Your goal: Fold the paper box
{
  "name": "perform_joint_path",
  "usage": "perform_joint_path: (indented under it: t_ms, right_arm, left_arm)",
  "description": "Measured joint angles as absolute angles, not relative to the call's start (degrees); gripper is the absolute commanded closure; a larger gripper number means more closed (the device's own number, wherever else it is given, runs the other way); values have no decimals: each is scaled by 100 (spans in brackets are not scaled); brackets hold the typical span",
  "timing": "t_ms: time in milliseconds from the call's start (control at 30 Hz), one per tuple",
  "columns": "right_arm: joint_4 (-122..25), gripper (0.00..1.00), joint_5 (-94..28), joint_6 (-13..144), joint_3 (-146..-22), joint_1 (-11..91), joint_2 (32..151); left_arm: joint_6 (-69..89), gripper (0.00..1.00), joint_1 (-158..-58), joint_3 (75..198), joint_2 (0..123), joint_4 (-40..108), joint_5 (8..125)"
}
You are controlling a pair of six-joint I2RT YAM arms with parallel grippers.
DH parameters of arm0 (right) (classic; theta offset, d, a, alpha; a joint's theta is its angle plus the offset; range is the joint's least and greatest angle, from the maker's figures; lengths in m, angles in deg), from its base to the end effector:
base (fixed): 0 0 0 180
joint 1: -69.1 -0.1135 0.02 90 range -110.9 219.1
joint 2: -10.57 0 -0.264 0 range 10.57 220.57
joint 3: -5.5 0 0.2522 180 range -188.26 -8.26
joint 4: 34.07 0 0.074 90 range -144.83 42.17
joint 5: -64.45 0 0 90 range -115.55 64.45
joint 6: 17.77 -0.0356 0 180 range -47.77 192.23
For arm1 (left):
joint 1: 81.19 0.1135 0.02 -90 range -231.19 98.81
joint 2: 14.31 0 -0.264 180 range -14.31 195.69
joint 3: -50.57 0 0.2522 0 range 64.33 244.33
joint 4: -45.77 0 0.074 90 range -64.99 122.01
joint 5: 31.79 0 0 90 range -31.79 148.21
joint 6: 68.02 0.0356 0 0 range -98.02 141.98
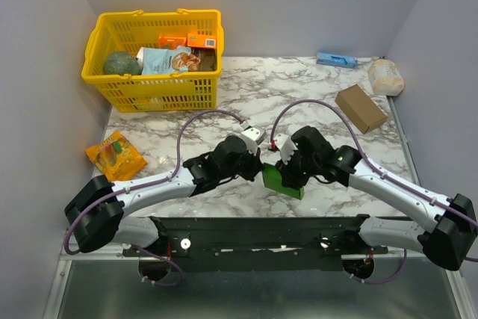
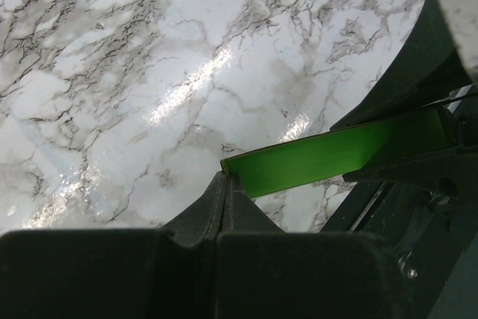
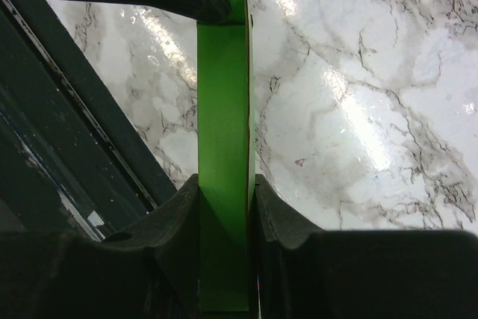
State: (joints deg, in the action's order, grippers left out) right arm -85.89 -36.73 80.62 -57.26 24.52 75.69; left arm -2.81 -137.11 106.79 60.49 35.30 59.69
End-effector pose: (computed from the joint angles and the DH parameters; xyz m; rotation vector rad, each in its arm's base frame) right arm 0.1552 0.1626 0.2543 -1.2153 2.2573 0.4956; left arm 0.1593 -0.2371 0.2347 0.6068 2.1162 -0.8605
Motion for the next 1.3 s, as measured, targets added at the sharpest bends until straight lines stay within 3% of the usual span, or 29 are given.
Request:
perform_joint_path:
  t_ms: [633,1300]
  right_arm:
    - [-6419,77,-3564,7830,-4823,2338,8061]
    - [-5811,77,-3542,7830,-4600,2327,8150]
  left_arm:
    - [95,100,-13716,10285,6204,3864,5031]
    - [143,100,-13748,9984,6080,4198,4659]
